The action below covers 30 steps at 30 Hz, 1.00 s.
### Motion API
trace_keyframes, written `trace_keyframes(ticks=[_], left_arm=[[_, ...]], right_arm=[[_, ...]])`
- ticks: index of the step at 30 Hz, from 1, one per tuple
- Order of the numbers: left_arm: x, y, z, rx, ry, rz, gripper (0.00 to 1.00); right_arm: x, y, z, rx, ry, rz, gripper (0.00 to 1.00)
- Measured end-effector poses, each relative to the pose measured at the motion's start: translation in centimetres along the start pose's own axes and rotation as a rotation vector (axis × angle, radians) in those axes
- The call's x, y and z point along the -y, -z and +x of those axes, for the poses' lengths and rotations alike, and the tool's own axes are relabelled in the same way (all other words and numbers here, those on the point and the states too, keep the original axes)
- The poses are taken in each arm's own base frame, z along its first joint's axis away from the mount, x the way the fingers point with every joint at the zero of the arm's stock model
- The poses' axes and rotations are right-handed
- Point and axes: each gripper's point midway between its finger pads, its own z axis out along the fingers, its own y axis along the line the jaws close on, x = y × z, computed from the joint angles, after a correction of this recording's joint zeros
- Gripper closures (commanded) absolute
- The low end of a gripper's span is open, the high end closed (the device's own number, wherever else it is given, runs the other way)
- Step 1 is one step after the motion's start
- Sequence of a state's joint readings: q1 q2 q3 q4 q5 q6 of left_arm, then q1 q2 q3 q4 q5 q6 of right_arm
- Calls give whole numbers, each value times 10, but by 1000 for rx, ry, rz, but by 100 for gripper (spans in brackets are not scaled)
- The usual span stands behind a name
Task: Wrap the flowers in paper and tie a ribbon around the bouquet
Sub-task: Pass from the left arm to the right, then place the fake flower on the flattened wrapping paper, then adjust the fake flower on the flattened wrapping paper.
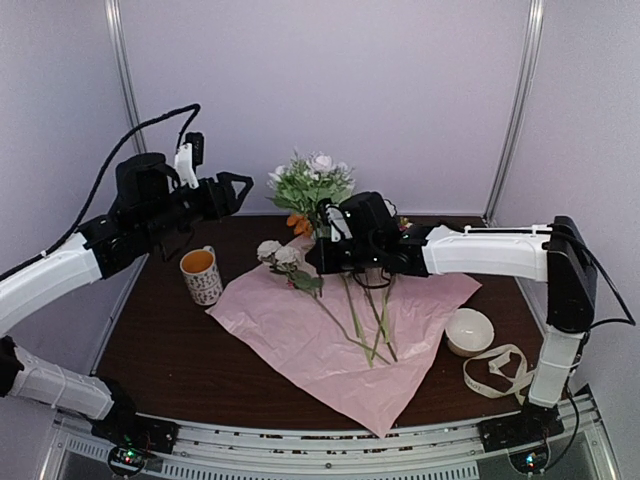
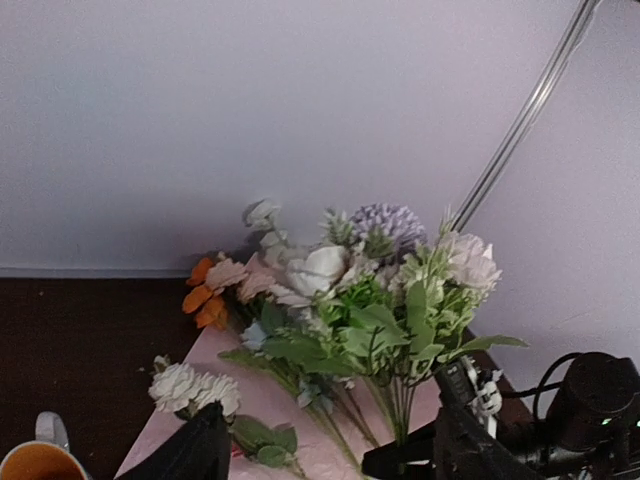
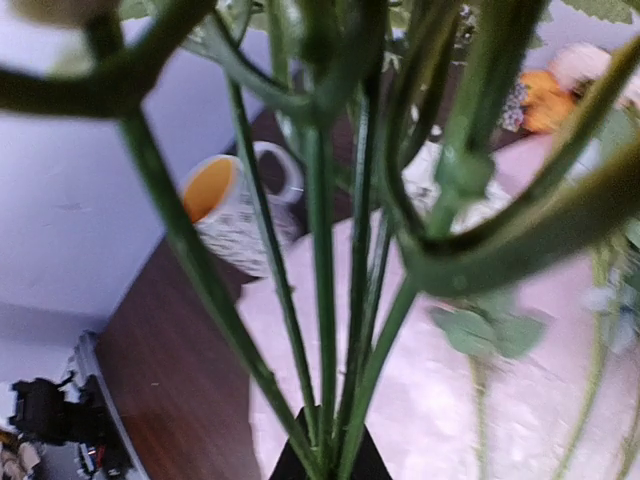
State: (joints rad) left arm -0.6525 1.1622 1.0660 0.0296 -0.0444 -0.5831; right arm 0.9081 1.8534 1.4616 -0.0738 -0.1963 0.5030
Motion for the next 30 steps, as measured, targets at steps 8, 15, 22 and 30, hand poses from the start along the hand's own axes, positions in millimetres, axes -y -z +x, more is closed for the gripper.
trace_keyframes(ticks=[8, 15, 22, 30], left_arm=[[-84, -38, 140, -461, -102, -309, 28], [-120, -64, 206, -715, -160, -398, 43], [-139, -85, 215, -770, -180, -423, 55], [-172, -106, 245, -873, -181, -476, 57]], right_arm=[[98, -8, 72, -158, -144, 271, 52], [119, 0, 89, -199, -156, 344, 38], [154, 86, 40, -43, -188, 445, 43], [273, 106, 26, -68, -252, 738, 51]])
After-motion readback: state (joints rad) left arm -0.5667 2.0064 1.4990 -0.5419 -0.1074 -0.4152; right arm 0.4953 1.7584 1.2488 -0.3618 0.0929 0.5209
